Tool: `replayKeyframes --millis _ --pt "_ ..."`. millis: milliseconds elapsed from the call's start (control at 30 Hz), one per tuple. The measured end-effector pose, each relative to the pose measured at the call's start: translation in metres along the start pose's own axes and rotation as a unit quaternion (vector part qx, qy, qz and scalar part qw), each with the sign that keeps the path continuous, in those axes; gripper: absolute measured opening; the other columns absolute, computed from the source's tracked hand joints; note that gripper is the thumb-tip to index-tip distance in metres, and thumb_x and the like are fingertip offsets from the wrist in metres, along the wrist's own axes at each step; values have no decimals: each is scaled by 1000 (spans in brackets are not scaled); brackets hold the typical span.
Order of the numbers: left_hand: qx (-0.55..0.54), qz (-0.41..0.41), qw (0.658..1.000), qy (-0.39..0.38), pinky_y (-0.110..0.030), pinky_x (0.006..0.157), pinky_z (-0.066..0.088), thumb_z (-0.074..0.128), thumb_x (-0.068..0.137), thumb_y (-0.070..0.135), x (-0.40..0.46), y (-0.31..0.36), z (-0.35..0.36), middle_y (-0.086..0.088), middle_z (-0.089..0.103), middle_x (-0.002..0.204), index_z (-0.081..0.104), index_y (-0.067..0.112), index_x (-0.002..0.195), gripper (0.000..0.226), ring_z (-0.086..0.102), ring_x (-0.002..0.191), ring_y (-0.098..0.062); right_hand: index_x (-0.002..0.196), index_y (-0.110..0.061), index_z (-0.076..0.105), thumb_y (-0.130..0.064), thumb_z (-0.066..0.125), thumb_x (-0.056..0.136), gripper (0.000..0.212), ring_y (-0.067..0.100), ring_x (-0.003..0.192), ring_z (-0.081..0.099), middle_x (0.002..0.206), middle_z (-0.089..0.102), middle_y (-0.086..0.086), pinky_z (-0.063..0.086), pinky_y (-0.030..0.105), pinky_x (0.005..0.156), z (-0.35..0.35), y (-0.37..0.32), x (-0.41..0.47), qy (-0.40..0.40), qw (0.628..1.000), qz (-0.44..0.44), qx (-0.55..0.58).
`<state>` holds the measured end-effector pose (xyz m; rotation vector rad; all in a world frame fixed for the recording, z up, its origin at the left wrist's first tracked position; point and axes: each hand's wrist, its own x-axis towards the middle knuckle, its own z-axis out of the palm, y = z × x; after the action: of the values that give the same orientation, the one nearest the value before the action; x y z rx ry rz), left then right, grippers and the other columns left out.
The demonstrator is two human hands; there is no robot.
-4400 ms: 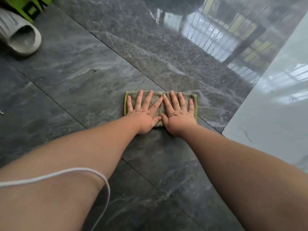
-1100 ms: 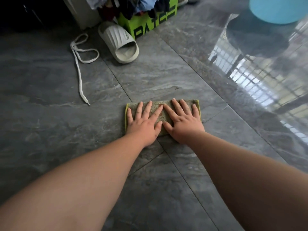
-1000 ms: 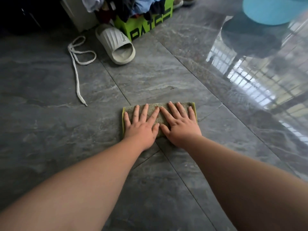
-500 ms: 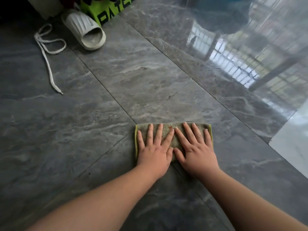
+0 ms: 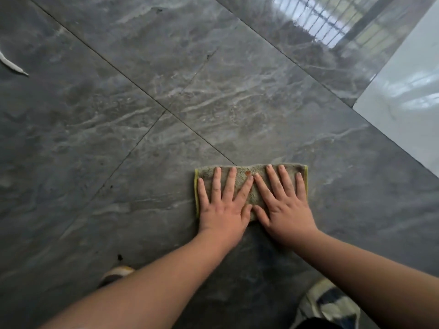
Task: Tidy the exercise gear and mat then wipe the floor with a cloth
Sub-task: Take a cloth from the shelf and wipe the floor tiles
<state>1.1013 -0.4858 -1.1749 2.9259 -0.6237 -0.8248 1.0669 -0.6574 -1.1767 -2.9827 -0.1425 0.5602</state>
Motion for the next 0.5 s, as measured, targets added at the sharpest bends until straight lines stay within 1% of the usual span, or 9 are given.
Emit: replayKeyframes --millis 67,100,167,233,333,500 --pt "-4 -15 1000 13 -70 110 -10 10 94 57 -9 -5 8 -4 -33 156 -25 39 147 66 -26 146 -37 156 -28 22 -60 36 93 72 33 152 6 164 16 9 9 63 118 -1 -5 -1 -2 1000 -26 -6" --pt "-9 -34 999 20 -70 111 -8 11 93 57 -12 -7 9 -6 -26 159 -19 39 150 67 -21 147 -38 156 -28 22 -60 36 93 72 33 152 7 164 17 9 9 64 117 -2 -8 3 -3 999 -41 -10" --pt "-41 -93 994 38 -70 113 -1 21 92 56 -15 -15 7 -9 -6 164 -2 38 155 69 -7 149 -41 156 -30 22 -60 37 93 71 33 152 9 164 17 8 9 64 117 -9 -19 19 -6 997 -79 -12" --pt "-60 -154 984 60 -70 113 4 30 90 54 -16 -31 5 -10 8 164 8 36 156 71 3 149 -43 156 -34 20 -61 37 93 71 31 152 11 164 16 4 10 63 117 -18 -37 46 -8 992 -123 -8" --pt "-67 -217 970 81 -69 113 4 33 90 54 -12 -74 -3 -11 13 164 10 37 156 72 6 149 -43 156 -39 17 -63 37 92 71 28 152 11 165 15 -1 9 62 118 -30 -73 96 0 983 -185 -10" --pt "-75 -270 954 107 -67 114 -1 31 91 57 10 -154 -26 -9 12 164 7 41 155 70 5 149 -41 156 -41 12 -66 31 94 69 25 152 8 165 14 -3 6 61 118 -50 -130 175 9 968 -249 -34"
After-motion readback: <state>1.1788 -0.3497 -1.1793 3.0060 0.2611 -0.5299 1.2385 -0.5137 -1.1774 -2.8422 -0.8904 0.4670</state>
